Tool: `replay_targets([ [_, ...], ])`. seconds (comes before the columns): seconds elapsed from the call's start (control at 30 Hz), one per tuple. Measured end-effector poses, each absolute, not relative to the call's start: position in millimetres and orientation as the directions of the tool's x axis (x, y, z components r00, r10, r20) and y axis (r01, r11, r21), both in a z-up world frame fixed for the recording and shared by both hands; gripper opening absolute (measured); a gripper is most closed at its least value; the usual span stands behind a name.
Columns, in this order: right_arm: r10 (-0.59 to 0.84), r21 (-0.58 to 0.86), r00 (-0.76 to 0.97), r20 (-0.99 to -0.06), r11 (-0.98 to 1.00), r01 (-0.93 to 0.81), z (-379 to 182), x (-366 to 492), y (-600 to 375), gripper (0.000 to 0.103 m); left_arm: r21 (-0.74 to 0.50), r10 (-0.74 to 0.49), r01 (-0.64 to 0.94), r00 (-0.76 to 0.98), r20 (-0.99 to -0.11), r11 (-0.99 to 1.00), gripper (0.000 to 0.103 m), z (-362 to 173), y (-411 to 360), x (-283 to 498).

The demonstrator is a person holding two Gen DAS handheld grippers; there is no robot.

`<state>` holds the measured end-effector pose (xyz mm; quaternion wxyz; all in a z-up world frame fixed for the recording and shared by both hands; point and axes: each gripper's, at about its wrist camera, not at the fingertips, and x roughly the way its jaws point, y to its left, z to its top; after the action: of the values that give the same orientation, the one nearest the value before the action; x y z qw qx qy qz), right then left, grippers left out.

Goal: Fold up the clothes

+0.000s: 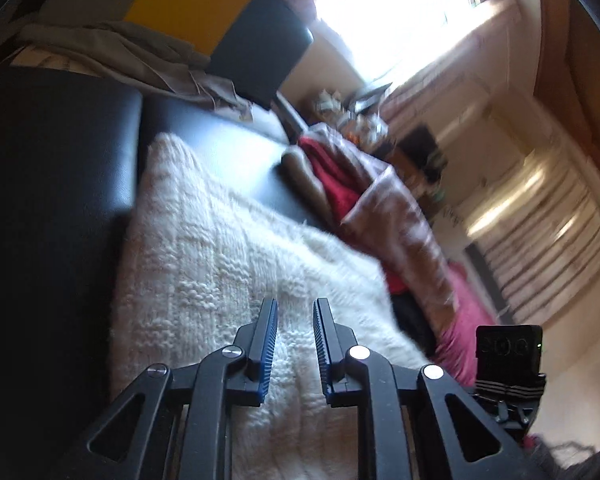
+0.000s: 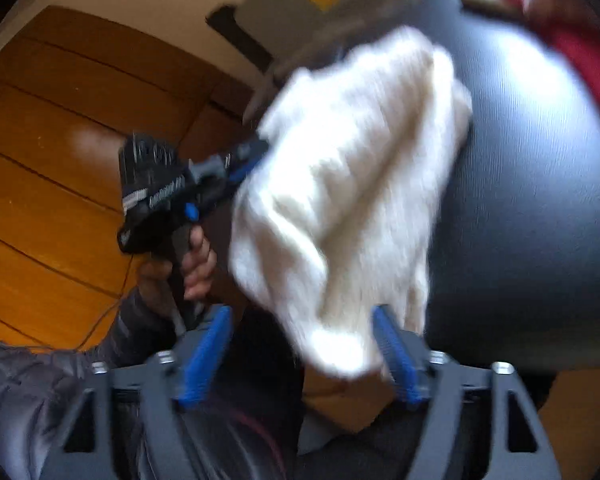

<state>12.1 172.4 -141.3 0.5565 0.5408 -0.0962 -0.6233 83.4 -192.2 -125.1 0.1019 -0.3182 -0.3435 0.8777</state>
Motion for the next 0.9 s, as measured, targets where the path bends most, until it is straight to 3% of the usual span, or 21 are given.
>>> replay_targets([
  [0.17,-0.823,0.666,0.045,-0.567,-0.426,0.612,-125.6,-15.4,145.6,0.090,-0.614,0.349,0.035,-0.797,-0.493,-0.789,0.018,-116.5,-191.7,108.1],
  [0.3,-0.804,0.668,-0.008,-0.594,-0.499,0.552,-142.9,-40.7,123.2,0.087,-0.589,0.361,0.002,-0.788,-0.498,-0.808,0.019,-121.4,-183.5,119.9],
  [0.33,-0.784,0.640,-0.022,-0.621,-0.522,0.564,-144.3,-41.4,114.6,0.083,-0.582,0.368,-0.011,-0.784,-0.500,-0.813,0.019,-123.1,-180.6,121.2],
  [0.4,-0.735,0.572,-0.052,-0.676,-0.568,0.592,-146.5,-42.1,97.1,0.034,-0.560,0.376,-0.036,-0.776,-0.506,-0.828,0.019,-124.9,-174.7,123.2],
  [0.5,-0.684,0.429,-0.129,-0.718,-0.581,0.691,-117.7,-34.6,80.1,0.025,-0.518,0.386,-0.080,-0.763,-0.518,-0.852,0.019,-125.1,-166.2,125.7],
  [0.6,-0.660,0.283,-0.253,-0.707,-0.592,0.754,-82.4,-25.7,88.5,0.025,-0.502,0.417,-0.112,-0.722,-0.552,-0.858,0.019,-134.4,-158.4,124.2],
  [0.7,-0.498,0.159,-0.341,-0.797,-0.719,0.677,-121.0,-45.9,95.5,0.019,-0.489,0.436,-0.115,-0.656,-0.616,-0.865,0.019,-154.3,-147.7,121.6],
  [0.77,-0.450,0.266,-0.202,-0.870,-0.772,0.577,-180.7,-64.5,112.9,0.018,-0.494,0.437,-0.108,-0.651,-0.621,-0.863,0.019,-161.1,-145.8,125.6],
  [0.87,-0.545,0.348,-0.242,-0.803,-0.758,0.552,-185.6,-58.3,134.8,0.012,-0.518,0.440,-0.084,-0.654,-0.616,-0.851,0.019,-158.1,-148.5,125.2],
  [0.9,-0.548,0.342,-0.258,-0.796,-0.758,0.555,-180.9,-56.0,139.6,0.015,-0.521,0.439,-0.080,-0.653,-0.617,-0.850,0.019,-156.7,-148.4,124.1],
])
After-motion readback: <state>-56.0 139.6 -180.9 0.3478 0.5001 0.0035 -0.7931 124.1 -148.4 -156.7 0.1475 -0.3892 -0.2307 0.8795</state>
